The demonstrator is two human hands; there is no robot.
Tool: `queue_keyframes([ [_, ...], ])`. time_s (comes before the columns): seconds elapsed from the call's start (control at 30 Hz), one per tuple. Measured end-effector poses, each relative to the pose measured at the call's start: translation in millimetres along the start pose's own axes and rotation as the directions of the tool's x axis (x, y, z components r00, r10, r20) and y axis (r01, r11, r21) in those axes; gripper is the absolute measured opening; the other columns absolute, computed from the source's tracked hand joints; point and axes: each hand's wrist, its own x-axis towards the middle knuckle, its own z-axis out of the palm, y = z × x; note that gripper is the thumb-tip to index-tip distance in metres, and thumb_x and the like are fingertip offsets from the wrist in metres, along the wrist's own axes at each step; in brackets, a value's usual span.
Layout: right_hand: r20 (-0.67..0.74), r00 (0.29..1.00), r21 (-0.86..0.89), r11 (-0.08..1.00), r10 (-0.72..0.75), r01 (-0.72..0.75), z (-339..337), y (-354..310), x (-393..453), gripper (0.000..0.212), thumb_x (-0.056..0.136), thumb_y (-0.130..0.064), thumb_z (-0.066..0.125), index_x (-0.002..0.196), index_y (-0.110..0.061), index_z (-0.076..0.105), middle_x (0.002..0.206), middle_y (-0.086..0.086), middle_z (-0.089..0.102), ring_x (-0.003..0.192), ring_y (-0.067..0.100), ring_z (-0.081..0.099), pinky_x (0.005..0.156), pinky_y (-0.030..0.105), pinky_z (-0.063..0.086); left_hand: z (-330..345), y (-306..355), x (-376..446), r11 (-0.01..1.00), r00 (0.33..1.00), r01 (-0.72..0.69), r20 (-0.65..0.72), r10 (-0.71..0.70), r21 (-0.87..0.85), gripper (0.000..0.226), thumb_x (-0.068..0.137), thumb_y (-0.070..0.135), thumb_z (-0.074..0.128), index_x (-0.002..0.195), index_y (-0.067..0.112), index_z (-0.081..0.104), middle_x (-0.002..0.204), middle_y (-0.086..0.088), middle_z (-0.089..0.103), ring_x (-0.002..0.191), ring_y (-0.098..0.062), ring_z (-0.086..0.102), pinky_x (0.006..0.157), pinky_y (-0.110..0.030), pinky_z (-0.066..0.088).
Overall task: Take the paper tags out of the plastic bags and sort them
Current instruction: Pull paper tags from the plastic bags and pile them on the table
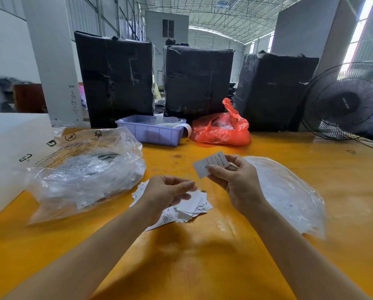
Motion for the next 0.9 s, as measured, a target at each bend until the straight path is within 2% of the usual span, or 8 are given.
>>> queue_keyframes([
  [0.07, 0.012, 0.999, -0.07, 0.997, -0.039, 0.04, 2, 2, -2, 0.034, 0.076, 0.01, 0.067, 0.105, -0.002, 0.053, 0.089, 0.016, 0.063, 0.079, 0.022, 0.069, 0.063, 0.024, 0.057, 1, 0, -1, 1.0, 1.0, -0.005, 0.014, 0.005, 0.018, 0.004, 0.077, 0.018, 0.073, 0.077, 0.014, 0.072, 0.077, 0.001, 0.075, 0.059, -0.005, 0.065, 0.067, -0.027, 0.045],
  [0.23, 0.026, 0.989, -0.207, 0.967, -0.143, 0.145, 4, 6, -4, 0.024, 0.078, 0.008, 0.067, 0.089, -0.011, 0.057, 0.09, 0.016, 0.062, 0.084, 0.023, 0.068, 0.065, 0.025, 0.058, 2, 0, -2, 0.999, 0.999, -0.008, 0.038, 0.006, 0.035, 0.007, 0.077, 0.02, 0.073, 0.079, 0.013, 0.073, 0.078, 0.002, 0.075, 0.06, -0.005, 0.065, 0.065, -0.025, 0.045],
  [0.43, 0.052, 0.973, -0.369, 0.902, -0.223, 0.226, 4, 11, -5, 0.021, 0.08, 0.003, 0.069, 0.086, -0.012, 0.057, 0.092, 0.015, 0.062, 0.088, 0.024, 0.067, 0.069, 0.029, 0.059, 1, 1, 0, 0.999, 1.0, 0.021, 0.021, -0.02, -0.041, 0.006, 0.078, 0.016, 0.072, 0.081, 0.011, 0.073, 0.078, -0.001, 0.075, 0.057, -0.007, 0.066, 0.05, -0.015, 0.048],
  [0.67, 0.126, 0.978, -0.409, 0.889, -0.166, 0.204, 5, 13, -6, 0.015, 0.079, 0.005, 0.069, 0.083, -0.007, 0.061, 0.089, 0.017, 0.067, 0.078, 0.021, 0.07, 0.065, 0.027, 0.058, 0, 3, 3, 0.979, 0.996, 0.086, -0.007, -0.089, -0.187, 0.023, 0.068, 0.019, 0.074, 0.085, 0.005, 0.072, 0.081, -0.01, 0.074, 0.054, -0.013, 0.066, 0.044, -0.018, 0.045],
  [0.77, 0.113, 0.984, -0.407, 0.898, -0.135, 0.17, 5, 14, -6, 0.014, 0.078, 0.007, 0.069, 0.082, -0.005, 0.062, 0.086, 0.019, 0.068, 0.072, 0.023, 0.069, 0.063, 0.028, 0.059, -1, 3, 3, 0.965, 0.994, 0.098, -0.018, -0.105, -0.245, 0.016, 0.075, 0.014, 0.071, 0.086, 0.002, 0.07, 0.079, -0.011, 0.074, 0.052, -0.014, 0.065, 0.041, -0.017, 0.045],
  [0.9, 0.118, 0.985, -0.437, 0.884, -0.128, 0.167, 4, 12, -6, 0.016, 0.078, 0.007, 0.069, 0.081, -0.007, 0.063, 0.082, 0.016, 0.068, 0.07, 0.021, 0.07, 0.062, 0.028, 0.059, -2, 5, 3, 0.97, 0.992, 0.099, -0.05, -0.113, -0.222, 0.012, 0.08, 0.018, 0.069, 0.083, 0.007, 0.07, 0.076, -0.006, 0.075, 0.055, -0.011, 0.067, 0.047, -0.018, 0.046],
])
